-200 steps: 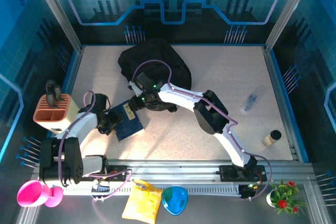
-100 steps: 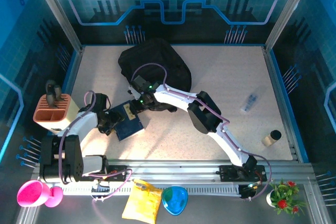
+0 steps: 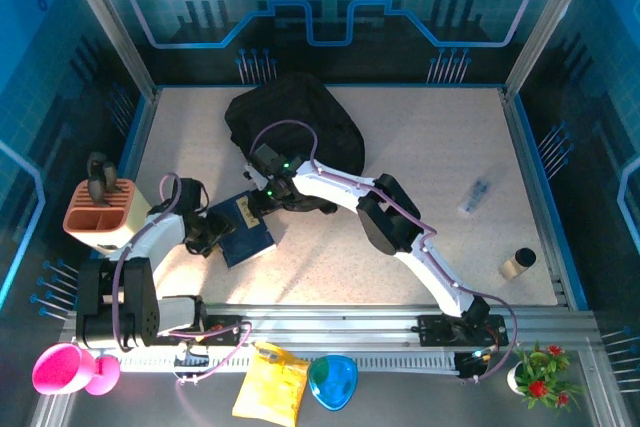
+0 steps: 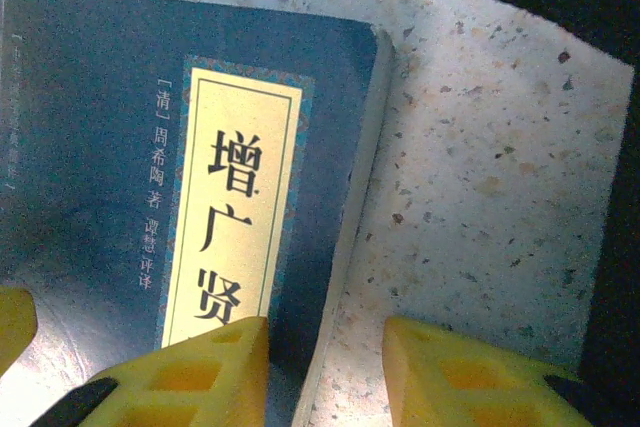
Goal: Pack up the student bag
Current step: Pick up the book from the middle-left of the table.
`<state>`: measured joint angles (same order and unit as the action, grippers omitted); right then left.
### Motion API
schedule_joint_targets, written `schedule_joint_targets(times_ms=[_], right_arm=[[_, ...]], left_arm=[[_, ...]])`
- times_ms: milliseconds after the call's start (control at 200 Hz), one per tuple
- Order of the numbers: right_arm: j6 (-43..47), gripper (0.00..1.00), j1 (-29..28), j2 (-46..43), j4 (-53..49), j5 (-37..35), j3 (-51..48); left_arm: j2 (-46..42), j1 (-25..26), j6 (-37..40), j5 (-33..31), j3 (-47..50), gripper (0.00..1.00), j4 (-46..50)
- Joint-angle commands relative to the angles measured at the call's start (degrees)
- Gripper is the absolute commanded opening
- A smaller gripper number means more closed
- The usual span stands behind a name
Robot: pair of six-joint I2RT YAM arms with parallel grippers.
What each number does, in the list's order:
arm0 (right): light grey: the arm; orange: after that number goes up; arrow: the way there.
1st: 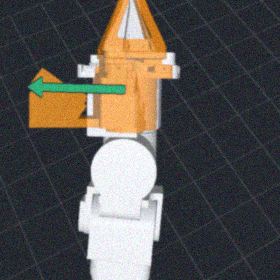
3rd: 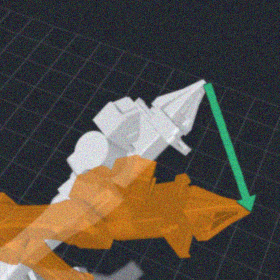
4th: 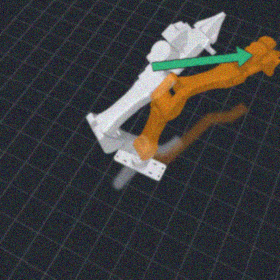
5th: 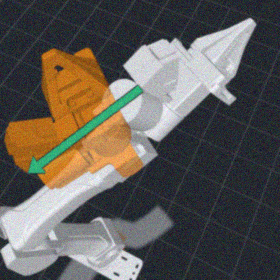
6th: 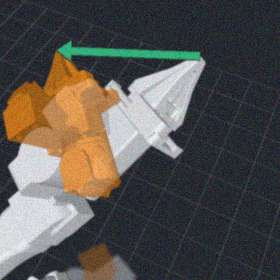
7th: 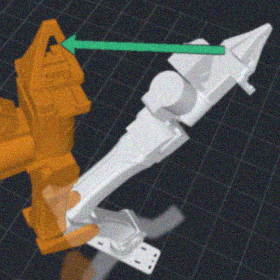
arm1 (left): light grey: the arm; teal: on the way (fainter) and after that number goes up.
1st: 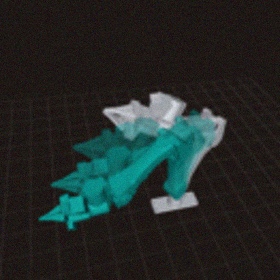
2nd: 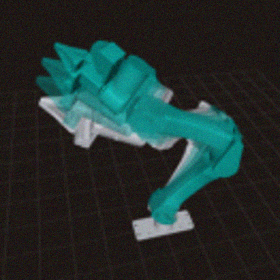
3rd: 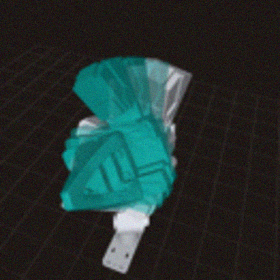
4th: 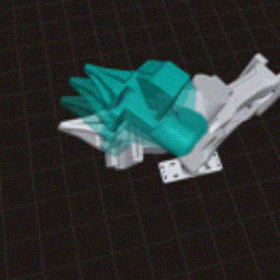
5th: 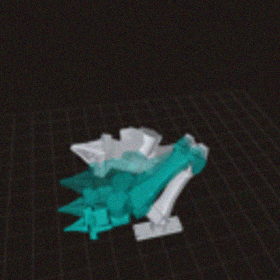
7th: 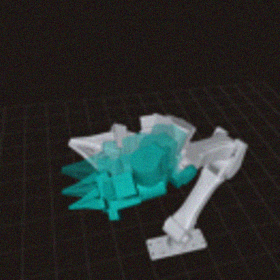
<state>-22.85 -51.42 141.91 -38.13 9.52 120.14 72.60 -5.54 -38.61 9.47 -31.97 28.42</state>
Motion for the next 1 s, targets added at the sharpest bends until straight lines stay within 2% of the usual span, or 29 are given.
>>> schedule_joint_targets(times_ms=[0,100,270,460,720,996], right_arm=[[-0.38,0.35,-0.18,3.72,-3.72,1.19,0.07],[-1.54,0.33,0.55,3.95,-3.1,2.81,-0.71],[-3.1,0.26,1.41,3.85,-2.76,3.37,-1.64],[-4.05,0.2,1.95,3.76,-2.56,3.4,-2.08],[-4.04,0.2,2.04,3.34,-2.65,3.03,-2.23],[-3.12,0.22,2.03,0.13,-4.08,2.22,1.96]], left_arm=[[-0.1,0.09,-0.07,11.91,0.15,0.59,-3.6],[-2.13,0.09,-1.59,17.49,-1.76,0.58,-4.51],[-7.08,0.07,-3.11,20.47,-3.56,0.54,-4.84],[-7.76,0.0,-12.51,24.76,-0.27,0.51,-14.98],[-5.98,0.0,-11.5,18.5,0.58,0.42,-11.42],[-6.91,0.0,-9.09,10.01,-2.49,0.18,-2.74]])
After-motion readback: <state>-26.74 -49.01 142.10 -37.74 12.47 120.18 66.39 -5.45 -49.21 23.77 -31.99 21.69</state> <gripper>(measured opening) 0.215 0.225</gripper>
